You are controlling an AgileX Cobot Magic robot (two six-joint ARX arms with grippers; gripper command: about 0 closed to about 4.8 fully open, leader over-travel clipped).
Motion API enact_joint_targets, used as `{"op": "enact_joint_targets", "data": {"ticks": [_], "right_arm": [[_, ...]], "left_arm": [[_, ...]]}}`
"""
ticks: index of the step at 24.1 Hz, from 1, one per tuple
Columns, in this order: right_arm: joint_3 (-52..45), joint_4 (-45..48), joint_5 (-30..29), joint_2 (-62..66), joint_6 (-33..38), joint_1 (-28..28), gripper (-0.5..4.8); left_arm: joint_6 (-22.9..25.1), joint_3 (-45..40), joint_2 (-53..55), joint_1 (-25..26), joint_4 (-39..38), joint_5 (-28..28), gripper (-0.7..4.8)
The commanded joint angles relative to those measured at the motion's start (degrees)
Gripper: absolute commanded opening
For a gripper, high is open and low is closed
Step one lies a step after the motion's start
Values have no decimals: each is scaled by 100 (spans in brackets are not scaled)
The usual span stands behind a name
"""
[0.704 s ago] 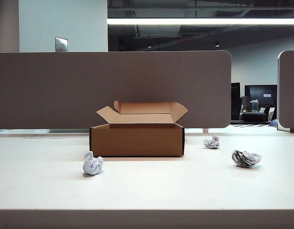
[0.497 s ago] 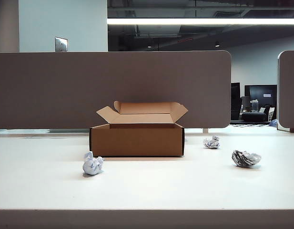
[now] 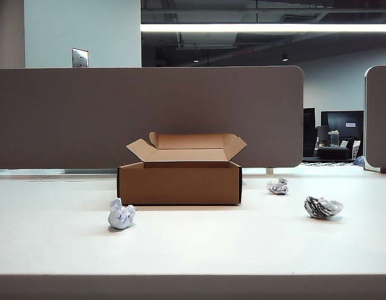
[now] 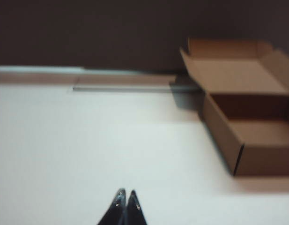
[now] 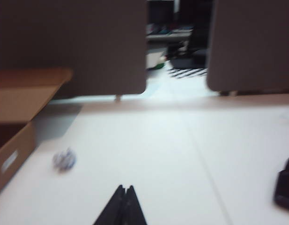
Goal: Pick up all the paper balls on the table and put them in the paper box.
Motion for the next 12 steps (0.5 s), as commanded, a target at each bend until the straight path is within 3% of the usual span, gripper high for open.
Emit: {"op": "enact_joint_targets", "data": {"ticks": [1,6,9,12], "right_arm": [[787,750,358,35,22,31,-9],[2273,190,85,811,-352,31,-5],[3449,-494,-295,2092,-361,33,-6],[4065,-960,-699,2935,-361,33,-6]], "left_arm": [[-74,890,98,0,-385,28,-5],[-68,2280,1016,0,-562,260,-5],[-107,3156,2140,-2,-699,874,-5],[-229,3394,2656,-63,-789,1084,-5]]}}
